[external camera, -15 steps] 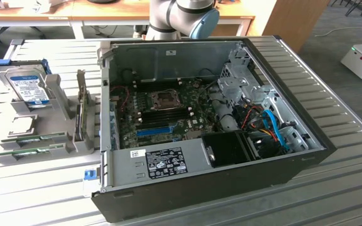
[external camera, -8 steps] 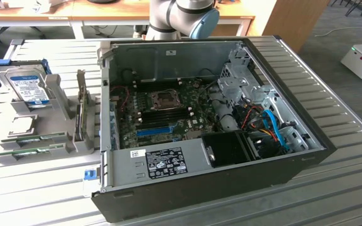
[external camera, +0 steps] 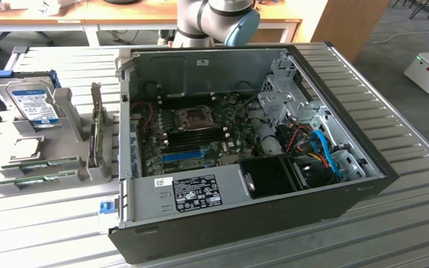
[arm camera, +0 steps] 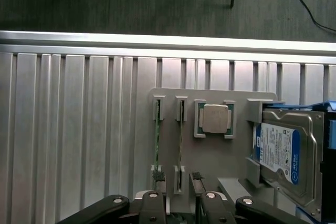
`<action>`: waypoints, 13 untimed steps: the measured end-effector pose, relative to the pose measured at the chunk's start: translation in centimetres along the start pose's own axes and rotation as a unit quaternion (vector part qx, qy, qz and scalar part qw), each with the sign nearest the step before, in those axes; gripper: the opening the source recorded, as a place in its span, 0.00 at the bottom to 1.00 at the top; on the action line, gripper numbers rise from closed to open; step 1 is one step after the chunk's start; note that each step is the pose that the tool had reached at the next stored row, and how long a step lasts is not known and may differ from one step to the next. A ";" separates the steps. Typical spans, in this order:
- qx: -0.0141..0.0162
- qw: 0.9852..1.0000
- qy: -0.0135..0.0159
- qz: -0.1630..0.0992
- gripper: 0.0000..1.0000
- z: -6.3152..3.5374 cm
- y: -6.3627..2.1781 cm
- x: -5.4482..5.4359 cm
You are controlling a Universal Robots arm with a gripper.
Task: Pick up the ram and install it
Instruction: 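Pick up the ram and move it above insertion slot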
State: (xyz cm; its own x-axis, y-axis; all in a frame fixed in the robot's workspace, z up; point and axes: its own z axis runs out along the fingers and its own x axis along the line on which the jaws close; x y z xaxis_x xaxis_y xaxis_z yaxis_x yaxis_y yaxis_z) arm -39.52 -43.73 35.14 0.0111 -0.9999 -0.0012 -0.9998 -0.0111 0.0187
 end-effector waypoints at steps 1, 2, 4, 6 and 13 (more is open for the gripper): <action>0.000 1.000 0.000 0.000 0.31 0.19 -0.01 0.0; 0.000 1.000 0.000 0.000 0.31 0.38 -0.01 0.0; 0.000 1.000 0.000 0.000 0.31 0.74 -0.01 0.0; 0.000 1.000 0.000 0.000 0.31 1.09 -0.02 0.0; 0.000 1.000 0.000 0.000 0.31 2.36 -0.04 0.0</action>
State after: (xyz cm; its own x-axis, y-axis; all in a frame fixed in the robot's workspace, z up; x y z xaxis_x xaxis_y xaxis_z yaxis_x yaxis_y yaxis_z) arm -39.52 -43.73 32.78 0.0111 -0.9999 -0.0011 -0.9998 -0.0111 0.0187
